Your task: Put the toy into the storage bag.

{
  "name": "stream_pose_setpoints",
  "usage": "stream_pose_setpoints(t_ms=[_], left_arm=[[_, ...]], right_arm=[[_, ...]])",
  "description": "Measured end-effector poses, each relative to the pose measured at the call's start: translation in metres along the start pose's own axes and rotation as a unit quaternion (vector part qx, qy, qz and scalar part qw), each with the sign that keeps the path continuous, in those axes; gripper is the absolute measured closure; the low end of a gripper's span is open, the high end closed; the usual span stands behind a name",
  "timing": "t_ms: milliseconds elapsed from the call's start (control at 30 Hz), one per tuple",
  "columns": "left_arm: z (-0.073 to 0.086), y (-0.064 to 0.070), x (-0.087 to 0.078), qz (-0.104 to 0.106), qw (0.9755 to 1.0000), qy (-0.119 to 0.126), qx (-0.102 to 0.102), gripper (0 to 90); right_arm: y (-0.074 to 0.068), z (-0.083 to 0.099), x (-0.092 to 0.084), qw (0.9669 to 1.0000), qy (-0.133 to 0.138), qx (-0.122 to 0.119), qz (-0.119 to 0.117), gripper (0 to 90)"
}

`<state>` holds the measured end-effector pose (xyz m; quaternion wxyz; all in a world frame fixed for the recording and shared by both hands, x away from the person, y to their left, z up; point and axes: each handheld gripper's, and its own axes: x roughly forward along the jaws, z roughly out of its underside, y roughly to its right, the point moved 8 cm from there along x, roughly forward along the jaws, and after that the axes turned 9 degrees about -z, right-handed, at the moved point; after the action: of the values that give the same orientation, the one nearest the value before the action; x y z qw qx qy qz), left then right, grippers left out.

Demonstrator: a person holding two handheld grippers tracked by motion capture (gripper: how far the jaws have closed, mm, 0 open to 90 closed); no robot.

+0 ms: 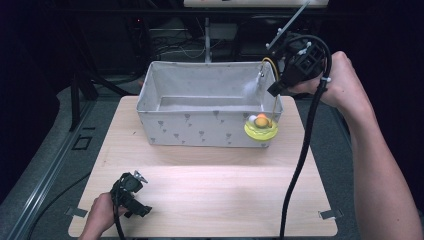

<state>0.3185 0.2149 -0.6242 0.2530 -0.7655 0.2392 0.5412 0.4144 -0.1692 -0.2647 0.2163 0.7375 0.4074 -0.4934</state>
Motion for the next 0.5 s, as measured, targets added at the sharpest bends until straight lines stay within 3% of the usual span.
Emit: stream_pose_setpoints(t_ms=[500], left_arm=[[0.000, 0.000, 0.000, 0.001, 1.0000, 0.000, 0.000, 4.5]], right_arm=[[0.008, -0.022, -0.015, 0.9996, 0.004, 0.005, 0.027, 88.4]])
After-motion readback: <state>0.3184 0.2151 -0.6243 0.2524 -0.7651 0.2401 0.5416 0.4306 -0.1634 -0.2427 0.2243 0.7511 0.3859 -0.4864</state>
